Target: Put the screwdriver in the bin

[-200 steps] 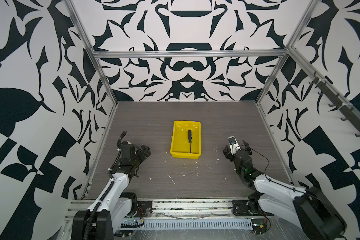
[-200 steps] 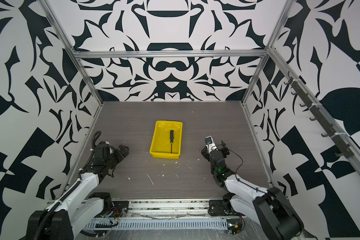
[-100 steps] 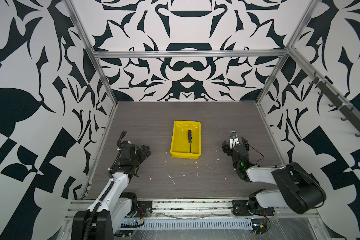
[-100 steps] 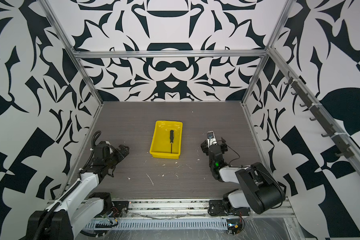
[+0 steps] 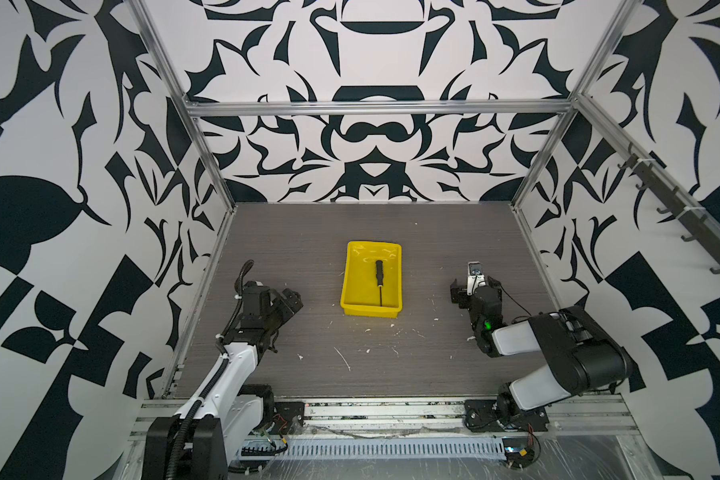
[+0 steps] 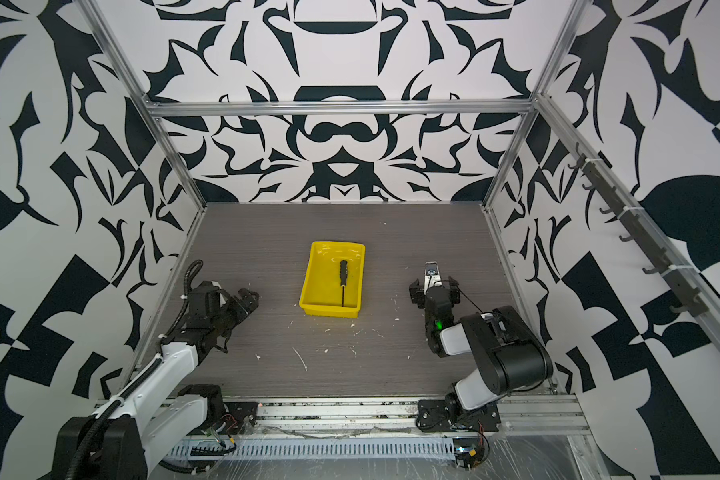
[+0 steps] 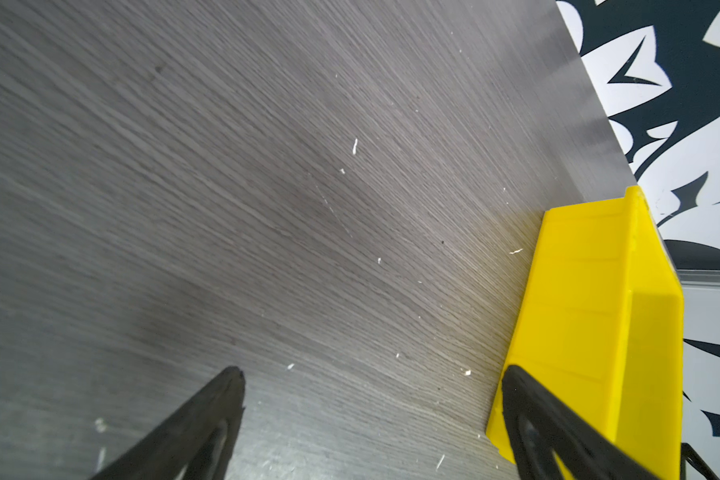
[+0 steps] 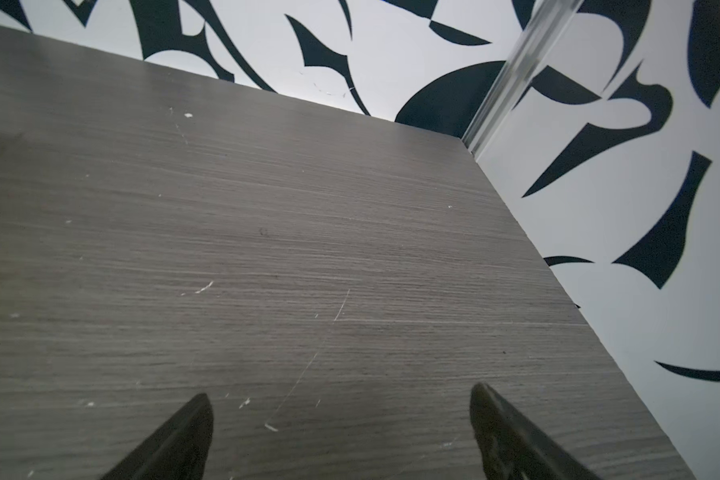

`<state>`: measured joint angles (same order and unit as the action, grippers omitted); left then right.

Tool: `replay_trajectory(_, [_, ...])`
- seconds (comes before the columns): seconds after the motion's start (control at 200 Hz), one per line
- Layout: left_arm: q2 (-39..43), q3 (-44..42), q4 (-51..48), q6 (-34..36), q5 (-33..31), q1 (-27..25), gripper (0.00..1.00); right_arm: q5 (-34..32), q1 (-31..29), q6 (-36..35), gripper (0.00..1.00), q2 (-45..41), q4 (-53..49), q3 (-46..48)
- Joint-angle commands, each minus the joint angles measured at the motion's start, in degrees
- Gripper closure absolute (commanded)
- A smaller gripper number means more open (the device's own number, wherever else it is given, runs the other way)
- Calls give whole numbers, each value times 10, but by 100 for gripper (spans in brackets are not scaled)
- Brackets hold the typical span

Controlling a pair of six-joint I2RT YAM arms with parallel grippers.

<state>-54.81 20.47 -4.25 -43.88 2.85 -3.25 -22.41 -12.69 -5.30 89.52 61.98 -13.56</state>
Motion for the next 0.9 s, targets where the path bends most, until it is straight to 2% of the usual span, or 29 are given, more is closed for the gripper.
replay_trajectory(0.0, [1,8,-3,-1,1,0,1,-63,5,31,0,17,8,-35])
replay_trajectory(0.055, [-3,12,-7,-1,2,1,1,-50,19,56,0,2,-48,-52])
replay_trajectory(0.225, [-13,15,-12,-2,-12,1,1,-52,21,47,0,8,-38,-50])
replay_trajectory(0.335, [-25,32,-31,-3,-61,1,1,-52,21,47,0,7,-37,-50])
replay_trajectory(0.46, [-34,94,-109,9,-132,1,1,-52,21,48,0,8,-37,-50])
replay_trajectory(0.53, [-35,118,-99,25,-161,1,1,-52,21,48,0,7,-37,-50])
replay_trajectory(0.64, [-39,141,-55,128,-222,1,1,-52,21,48,0,7,-38,-50])
replay_trajectory(0.715, [-47,146,-26,162,-348,1,1,-51,21,47,0,8,-38,-51])
replay_trajectory(0.785, [-63,119,80,216,-456,1,1,-52,21,48,0,8,-38,-50])
replay_trajectory(0.835, [-82,80,195,298,-466,2,1,-52,21,48,0,7,-38,-50])
replay_trajectory(0.895, [-108,40,284,366,-438,2,1,-52,21,48,0,8,-37,-50])
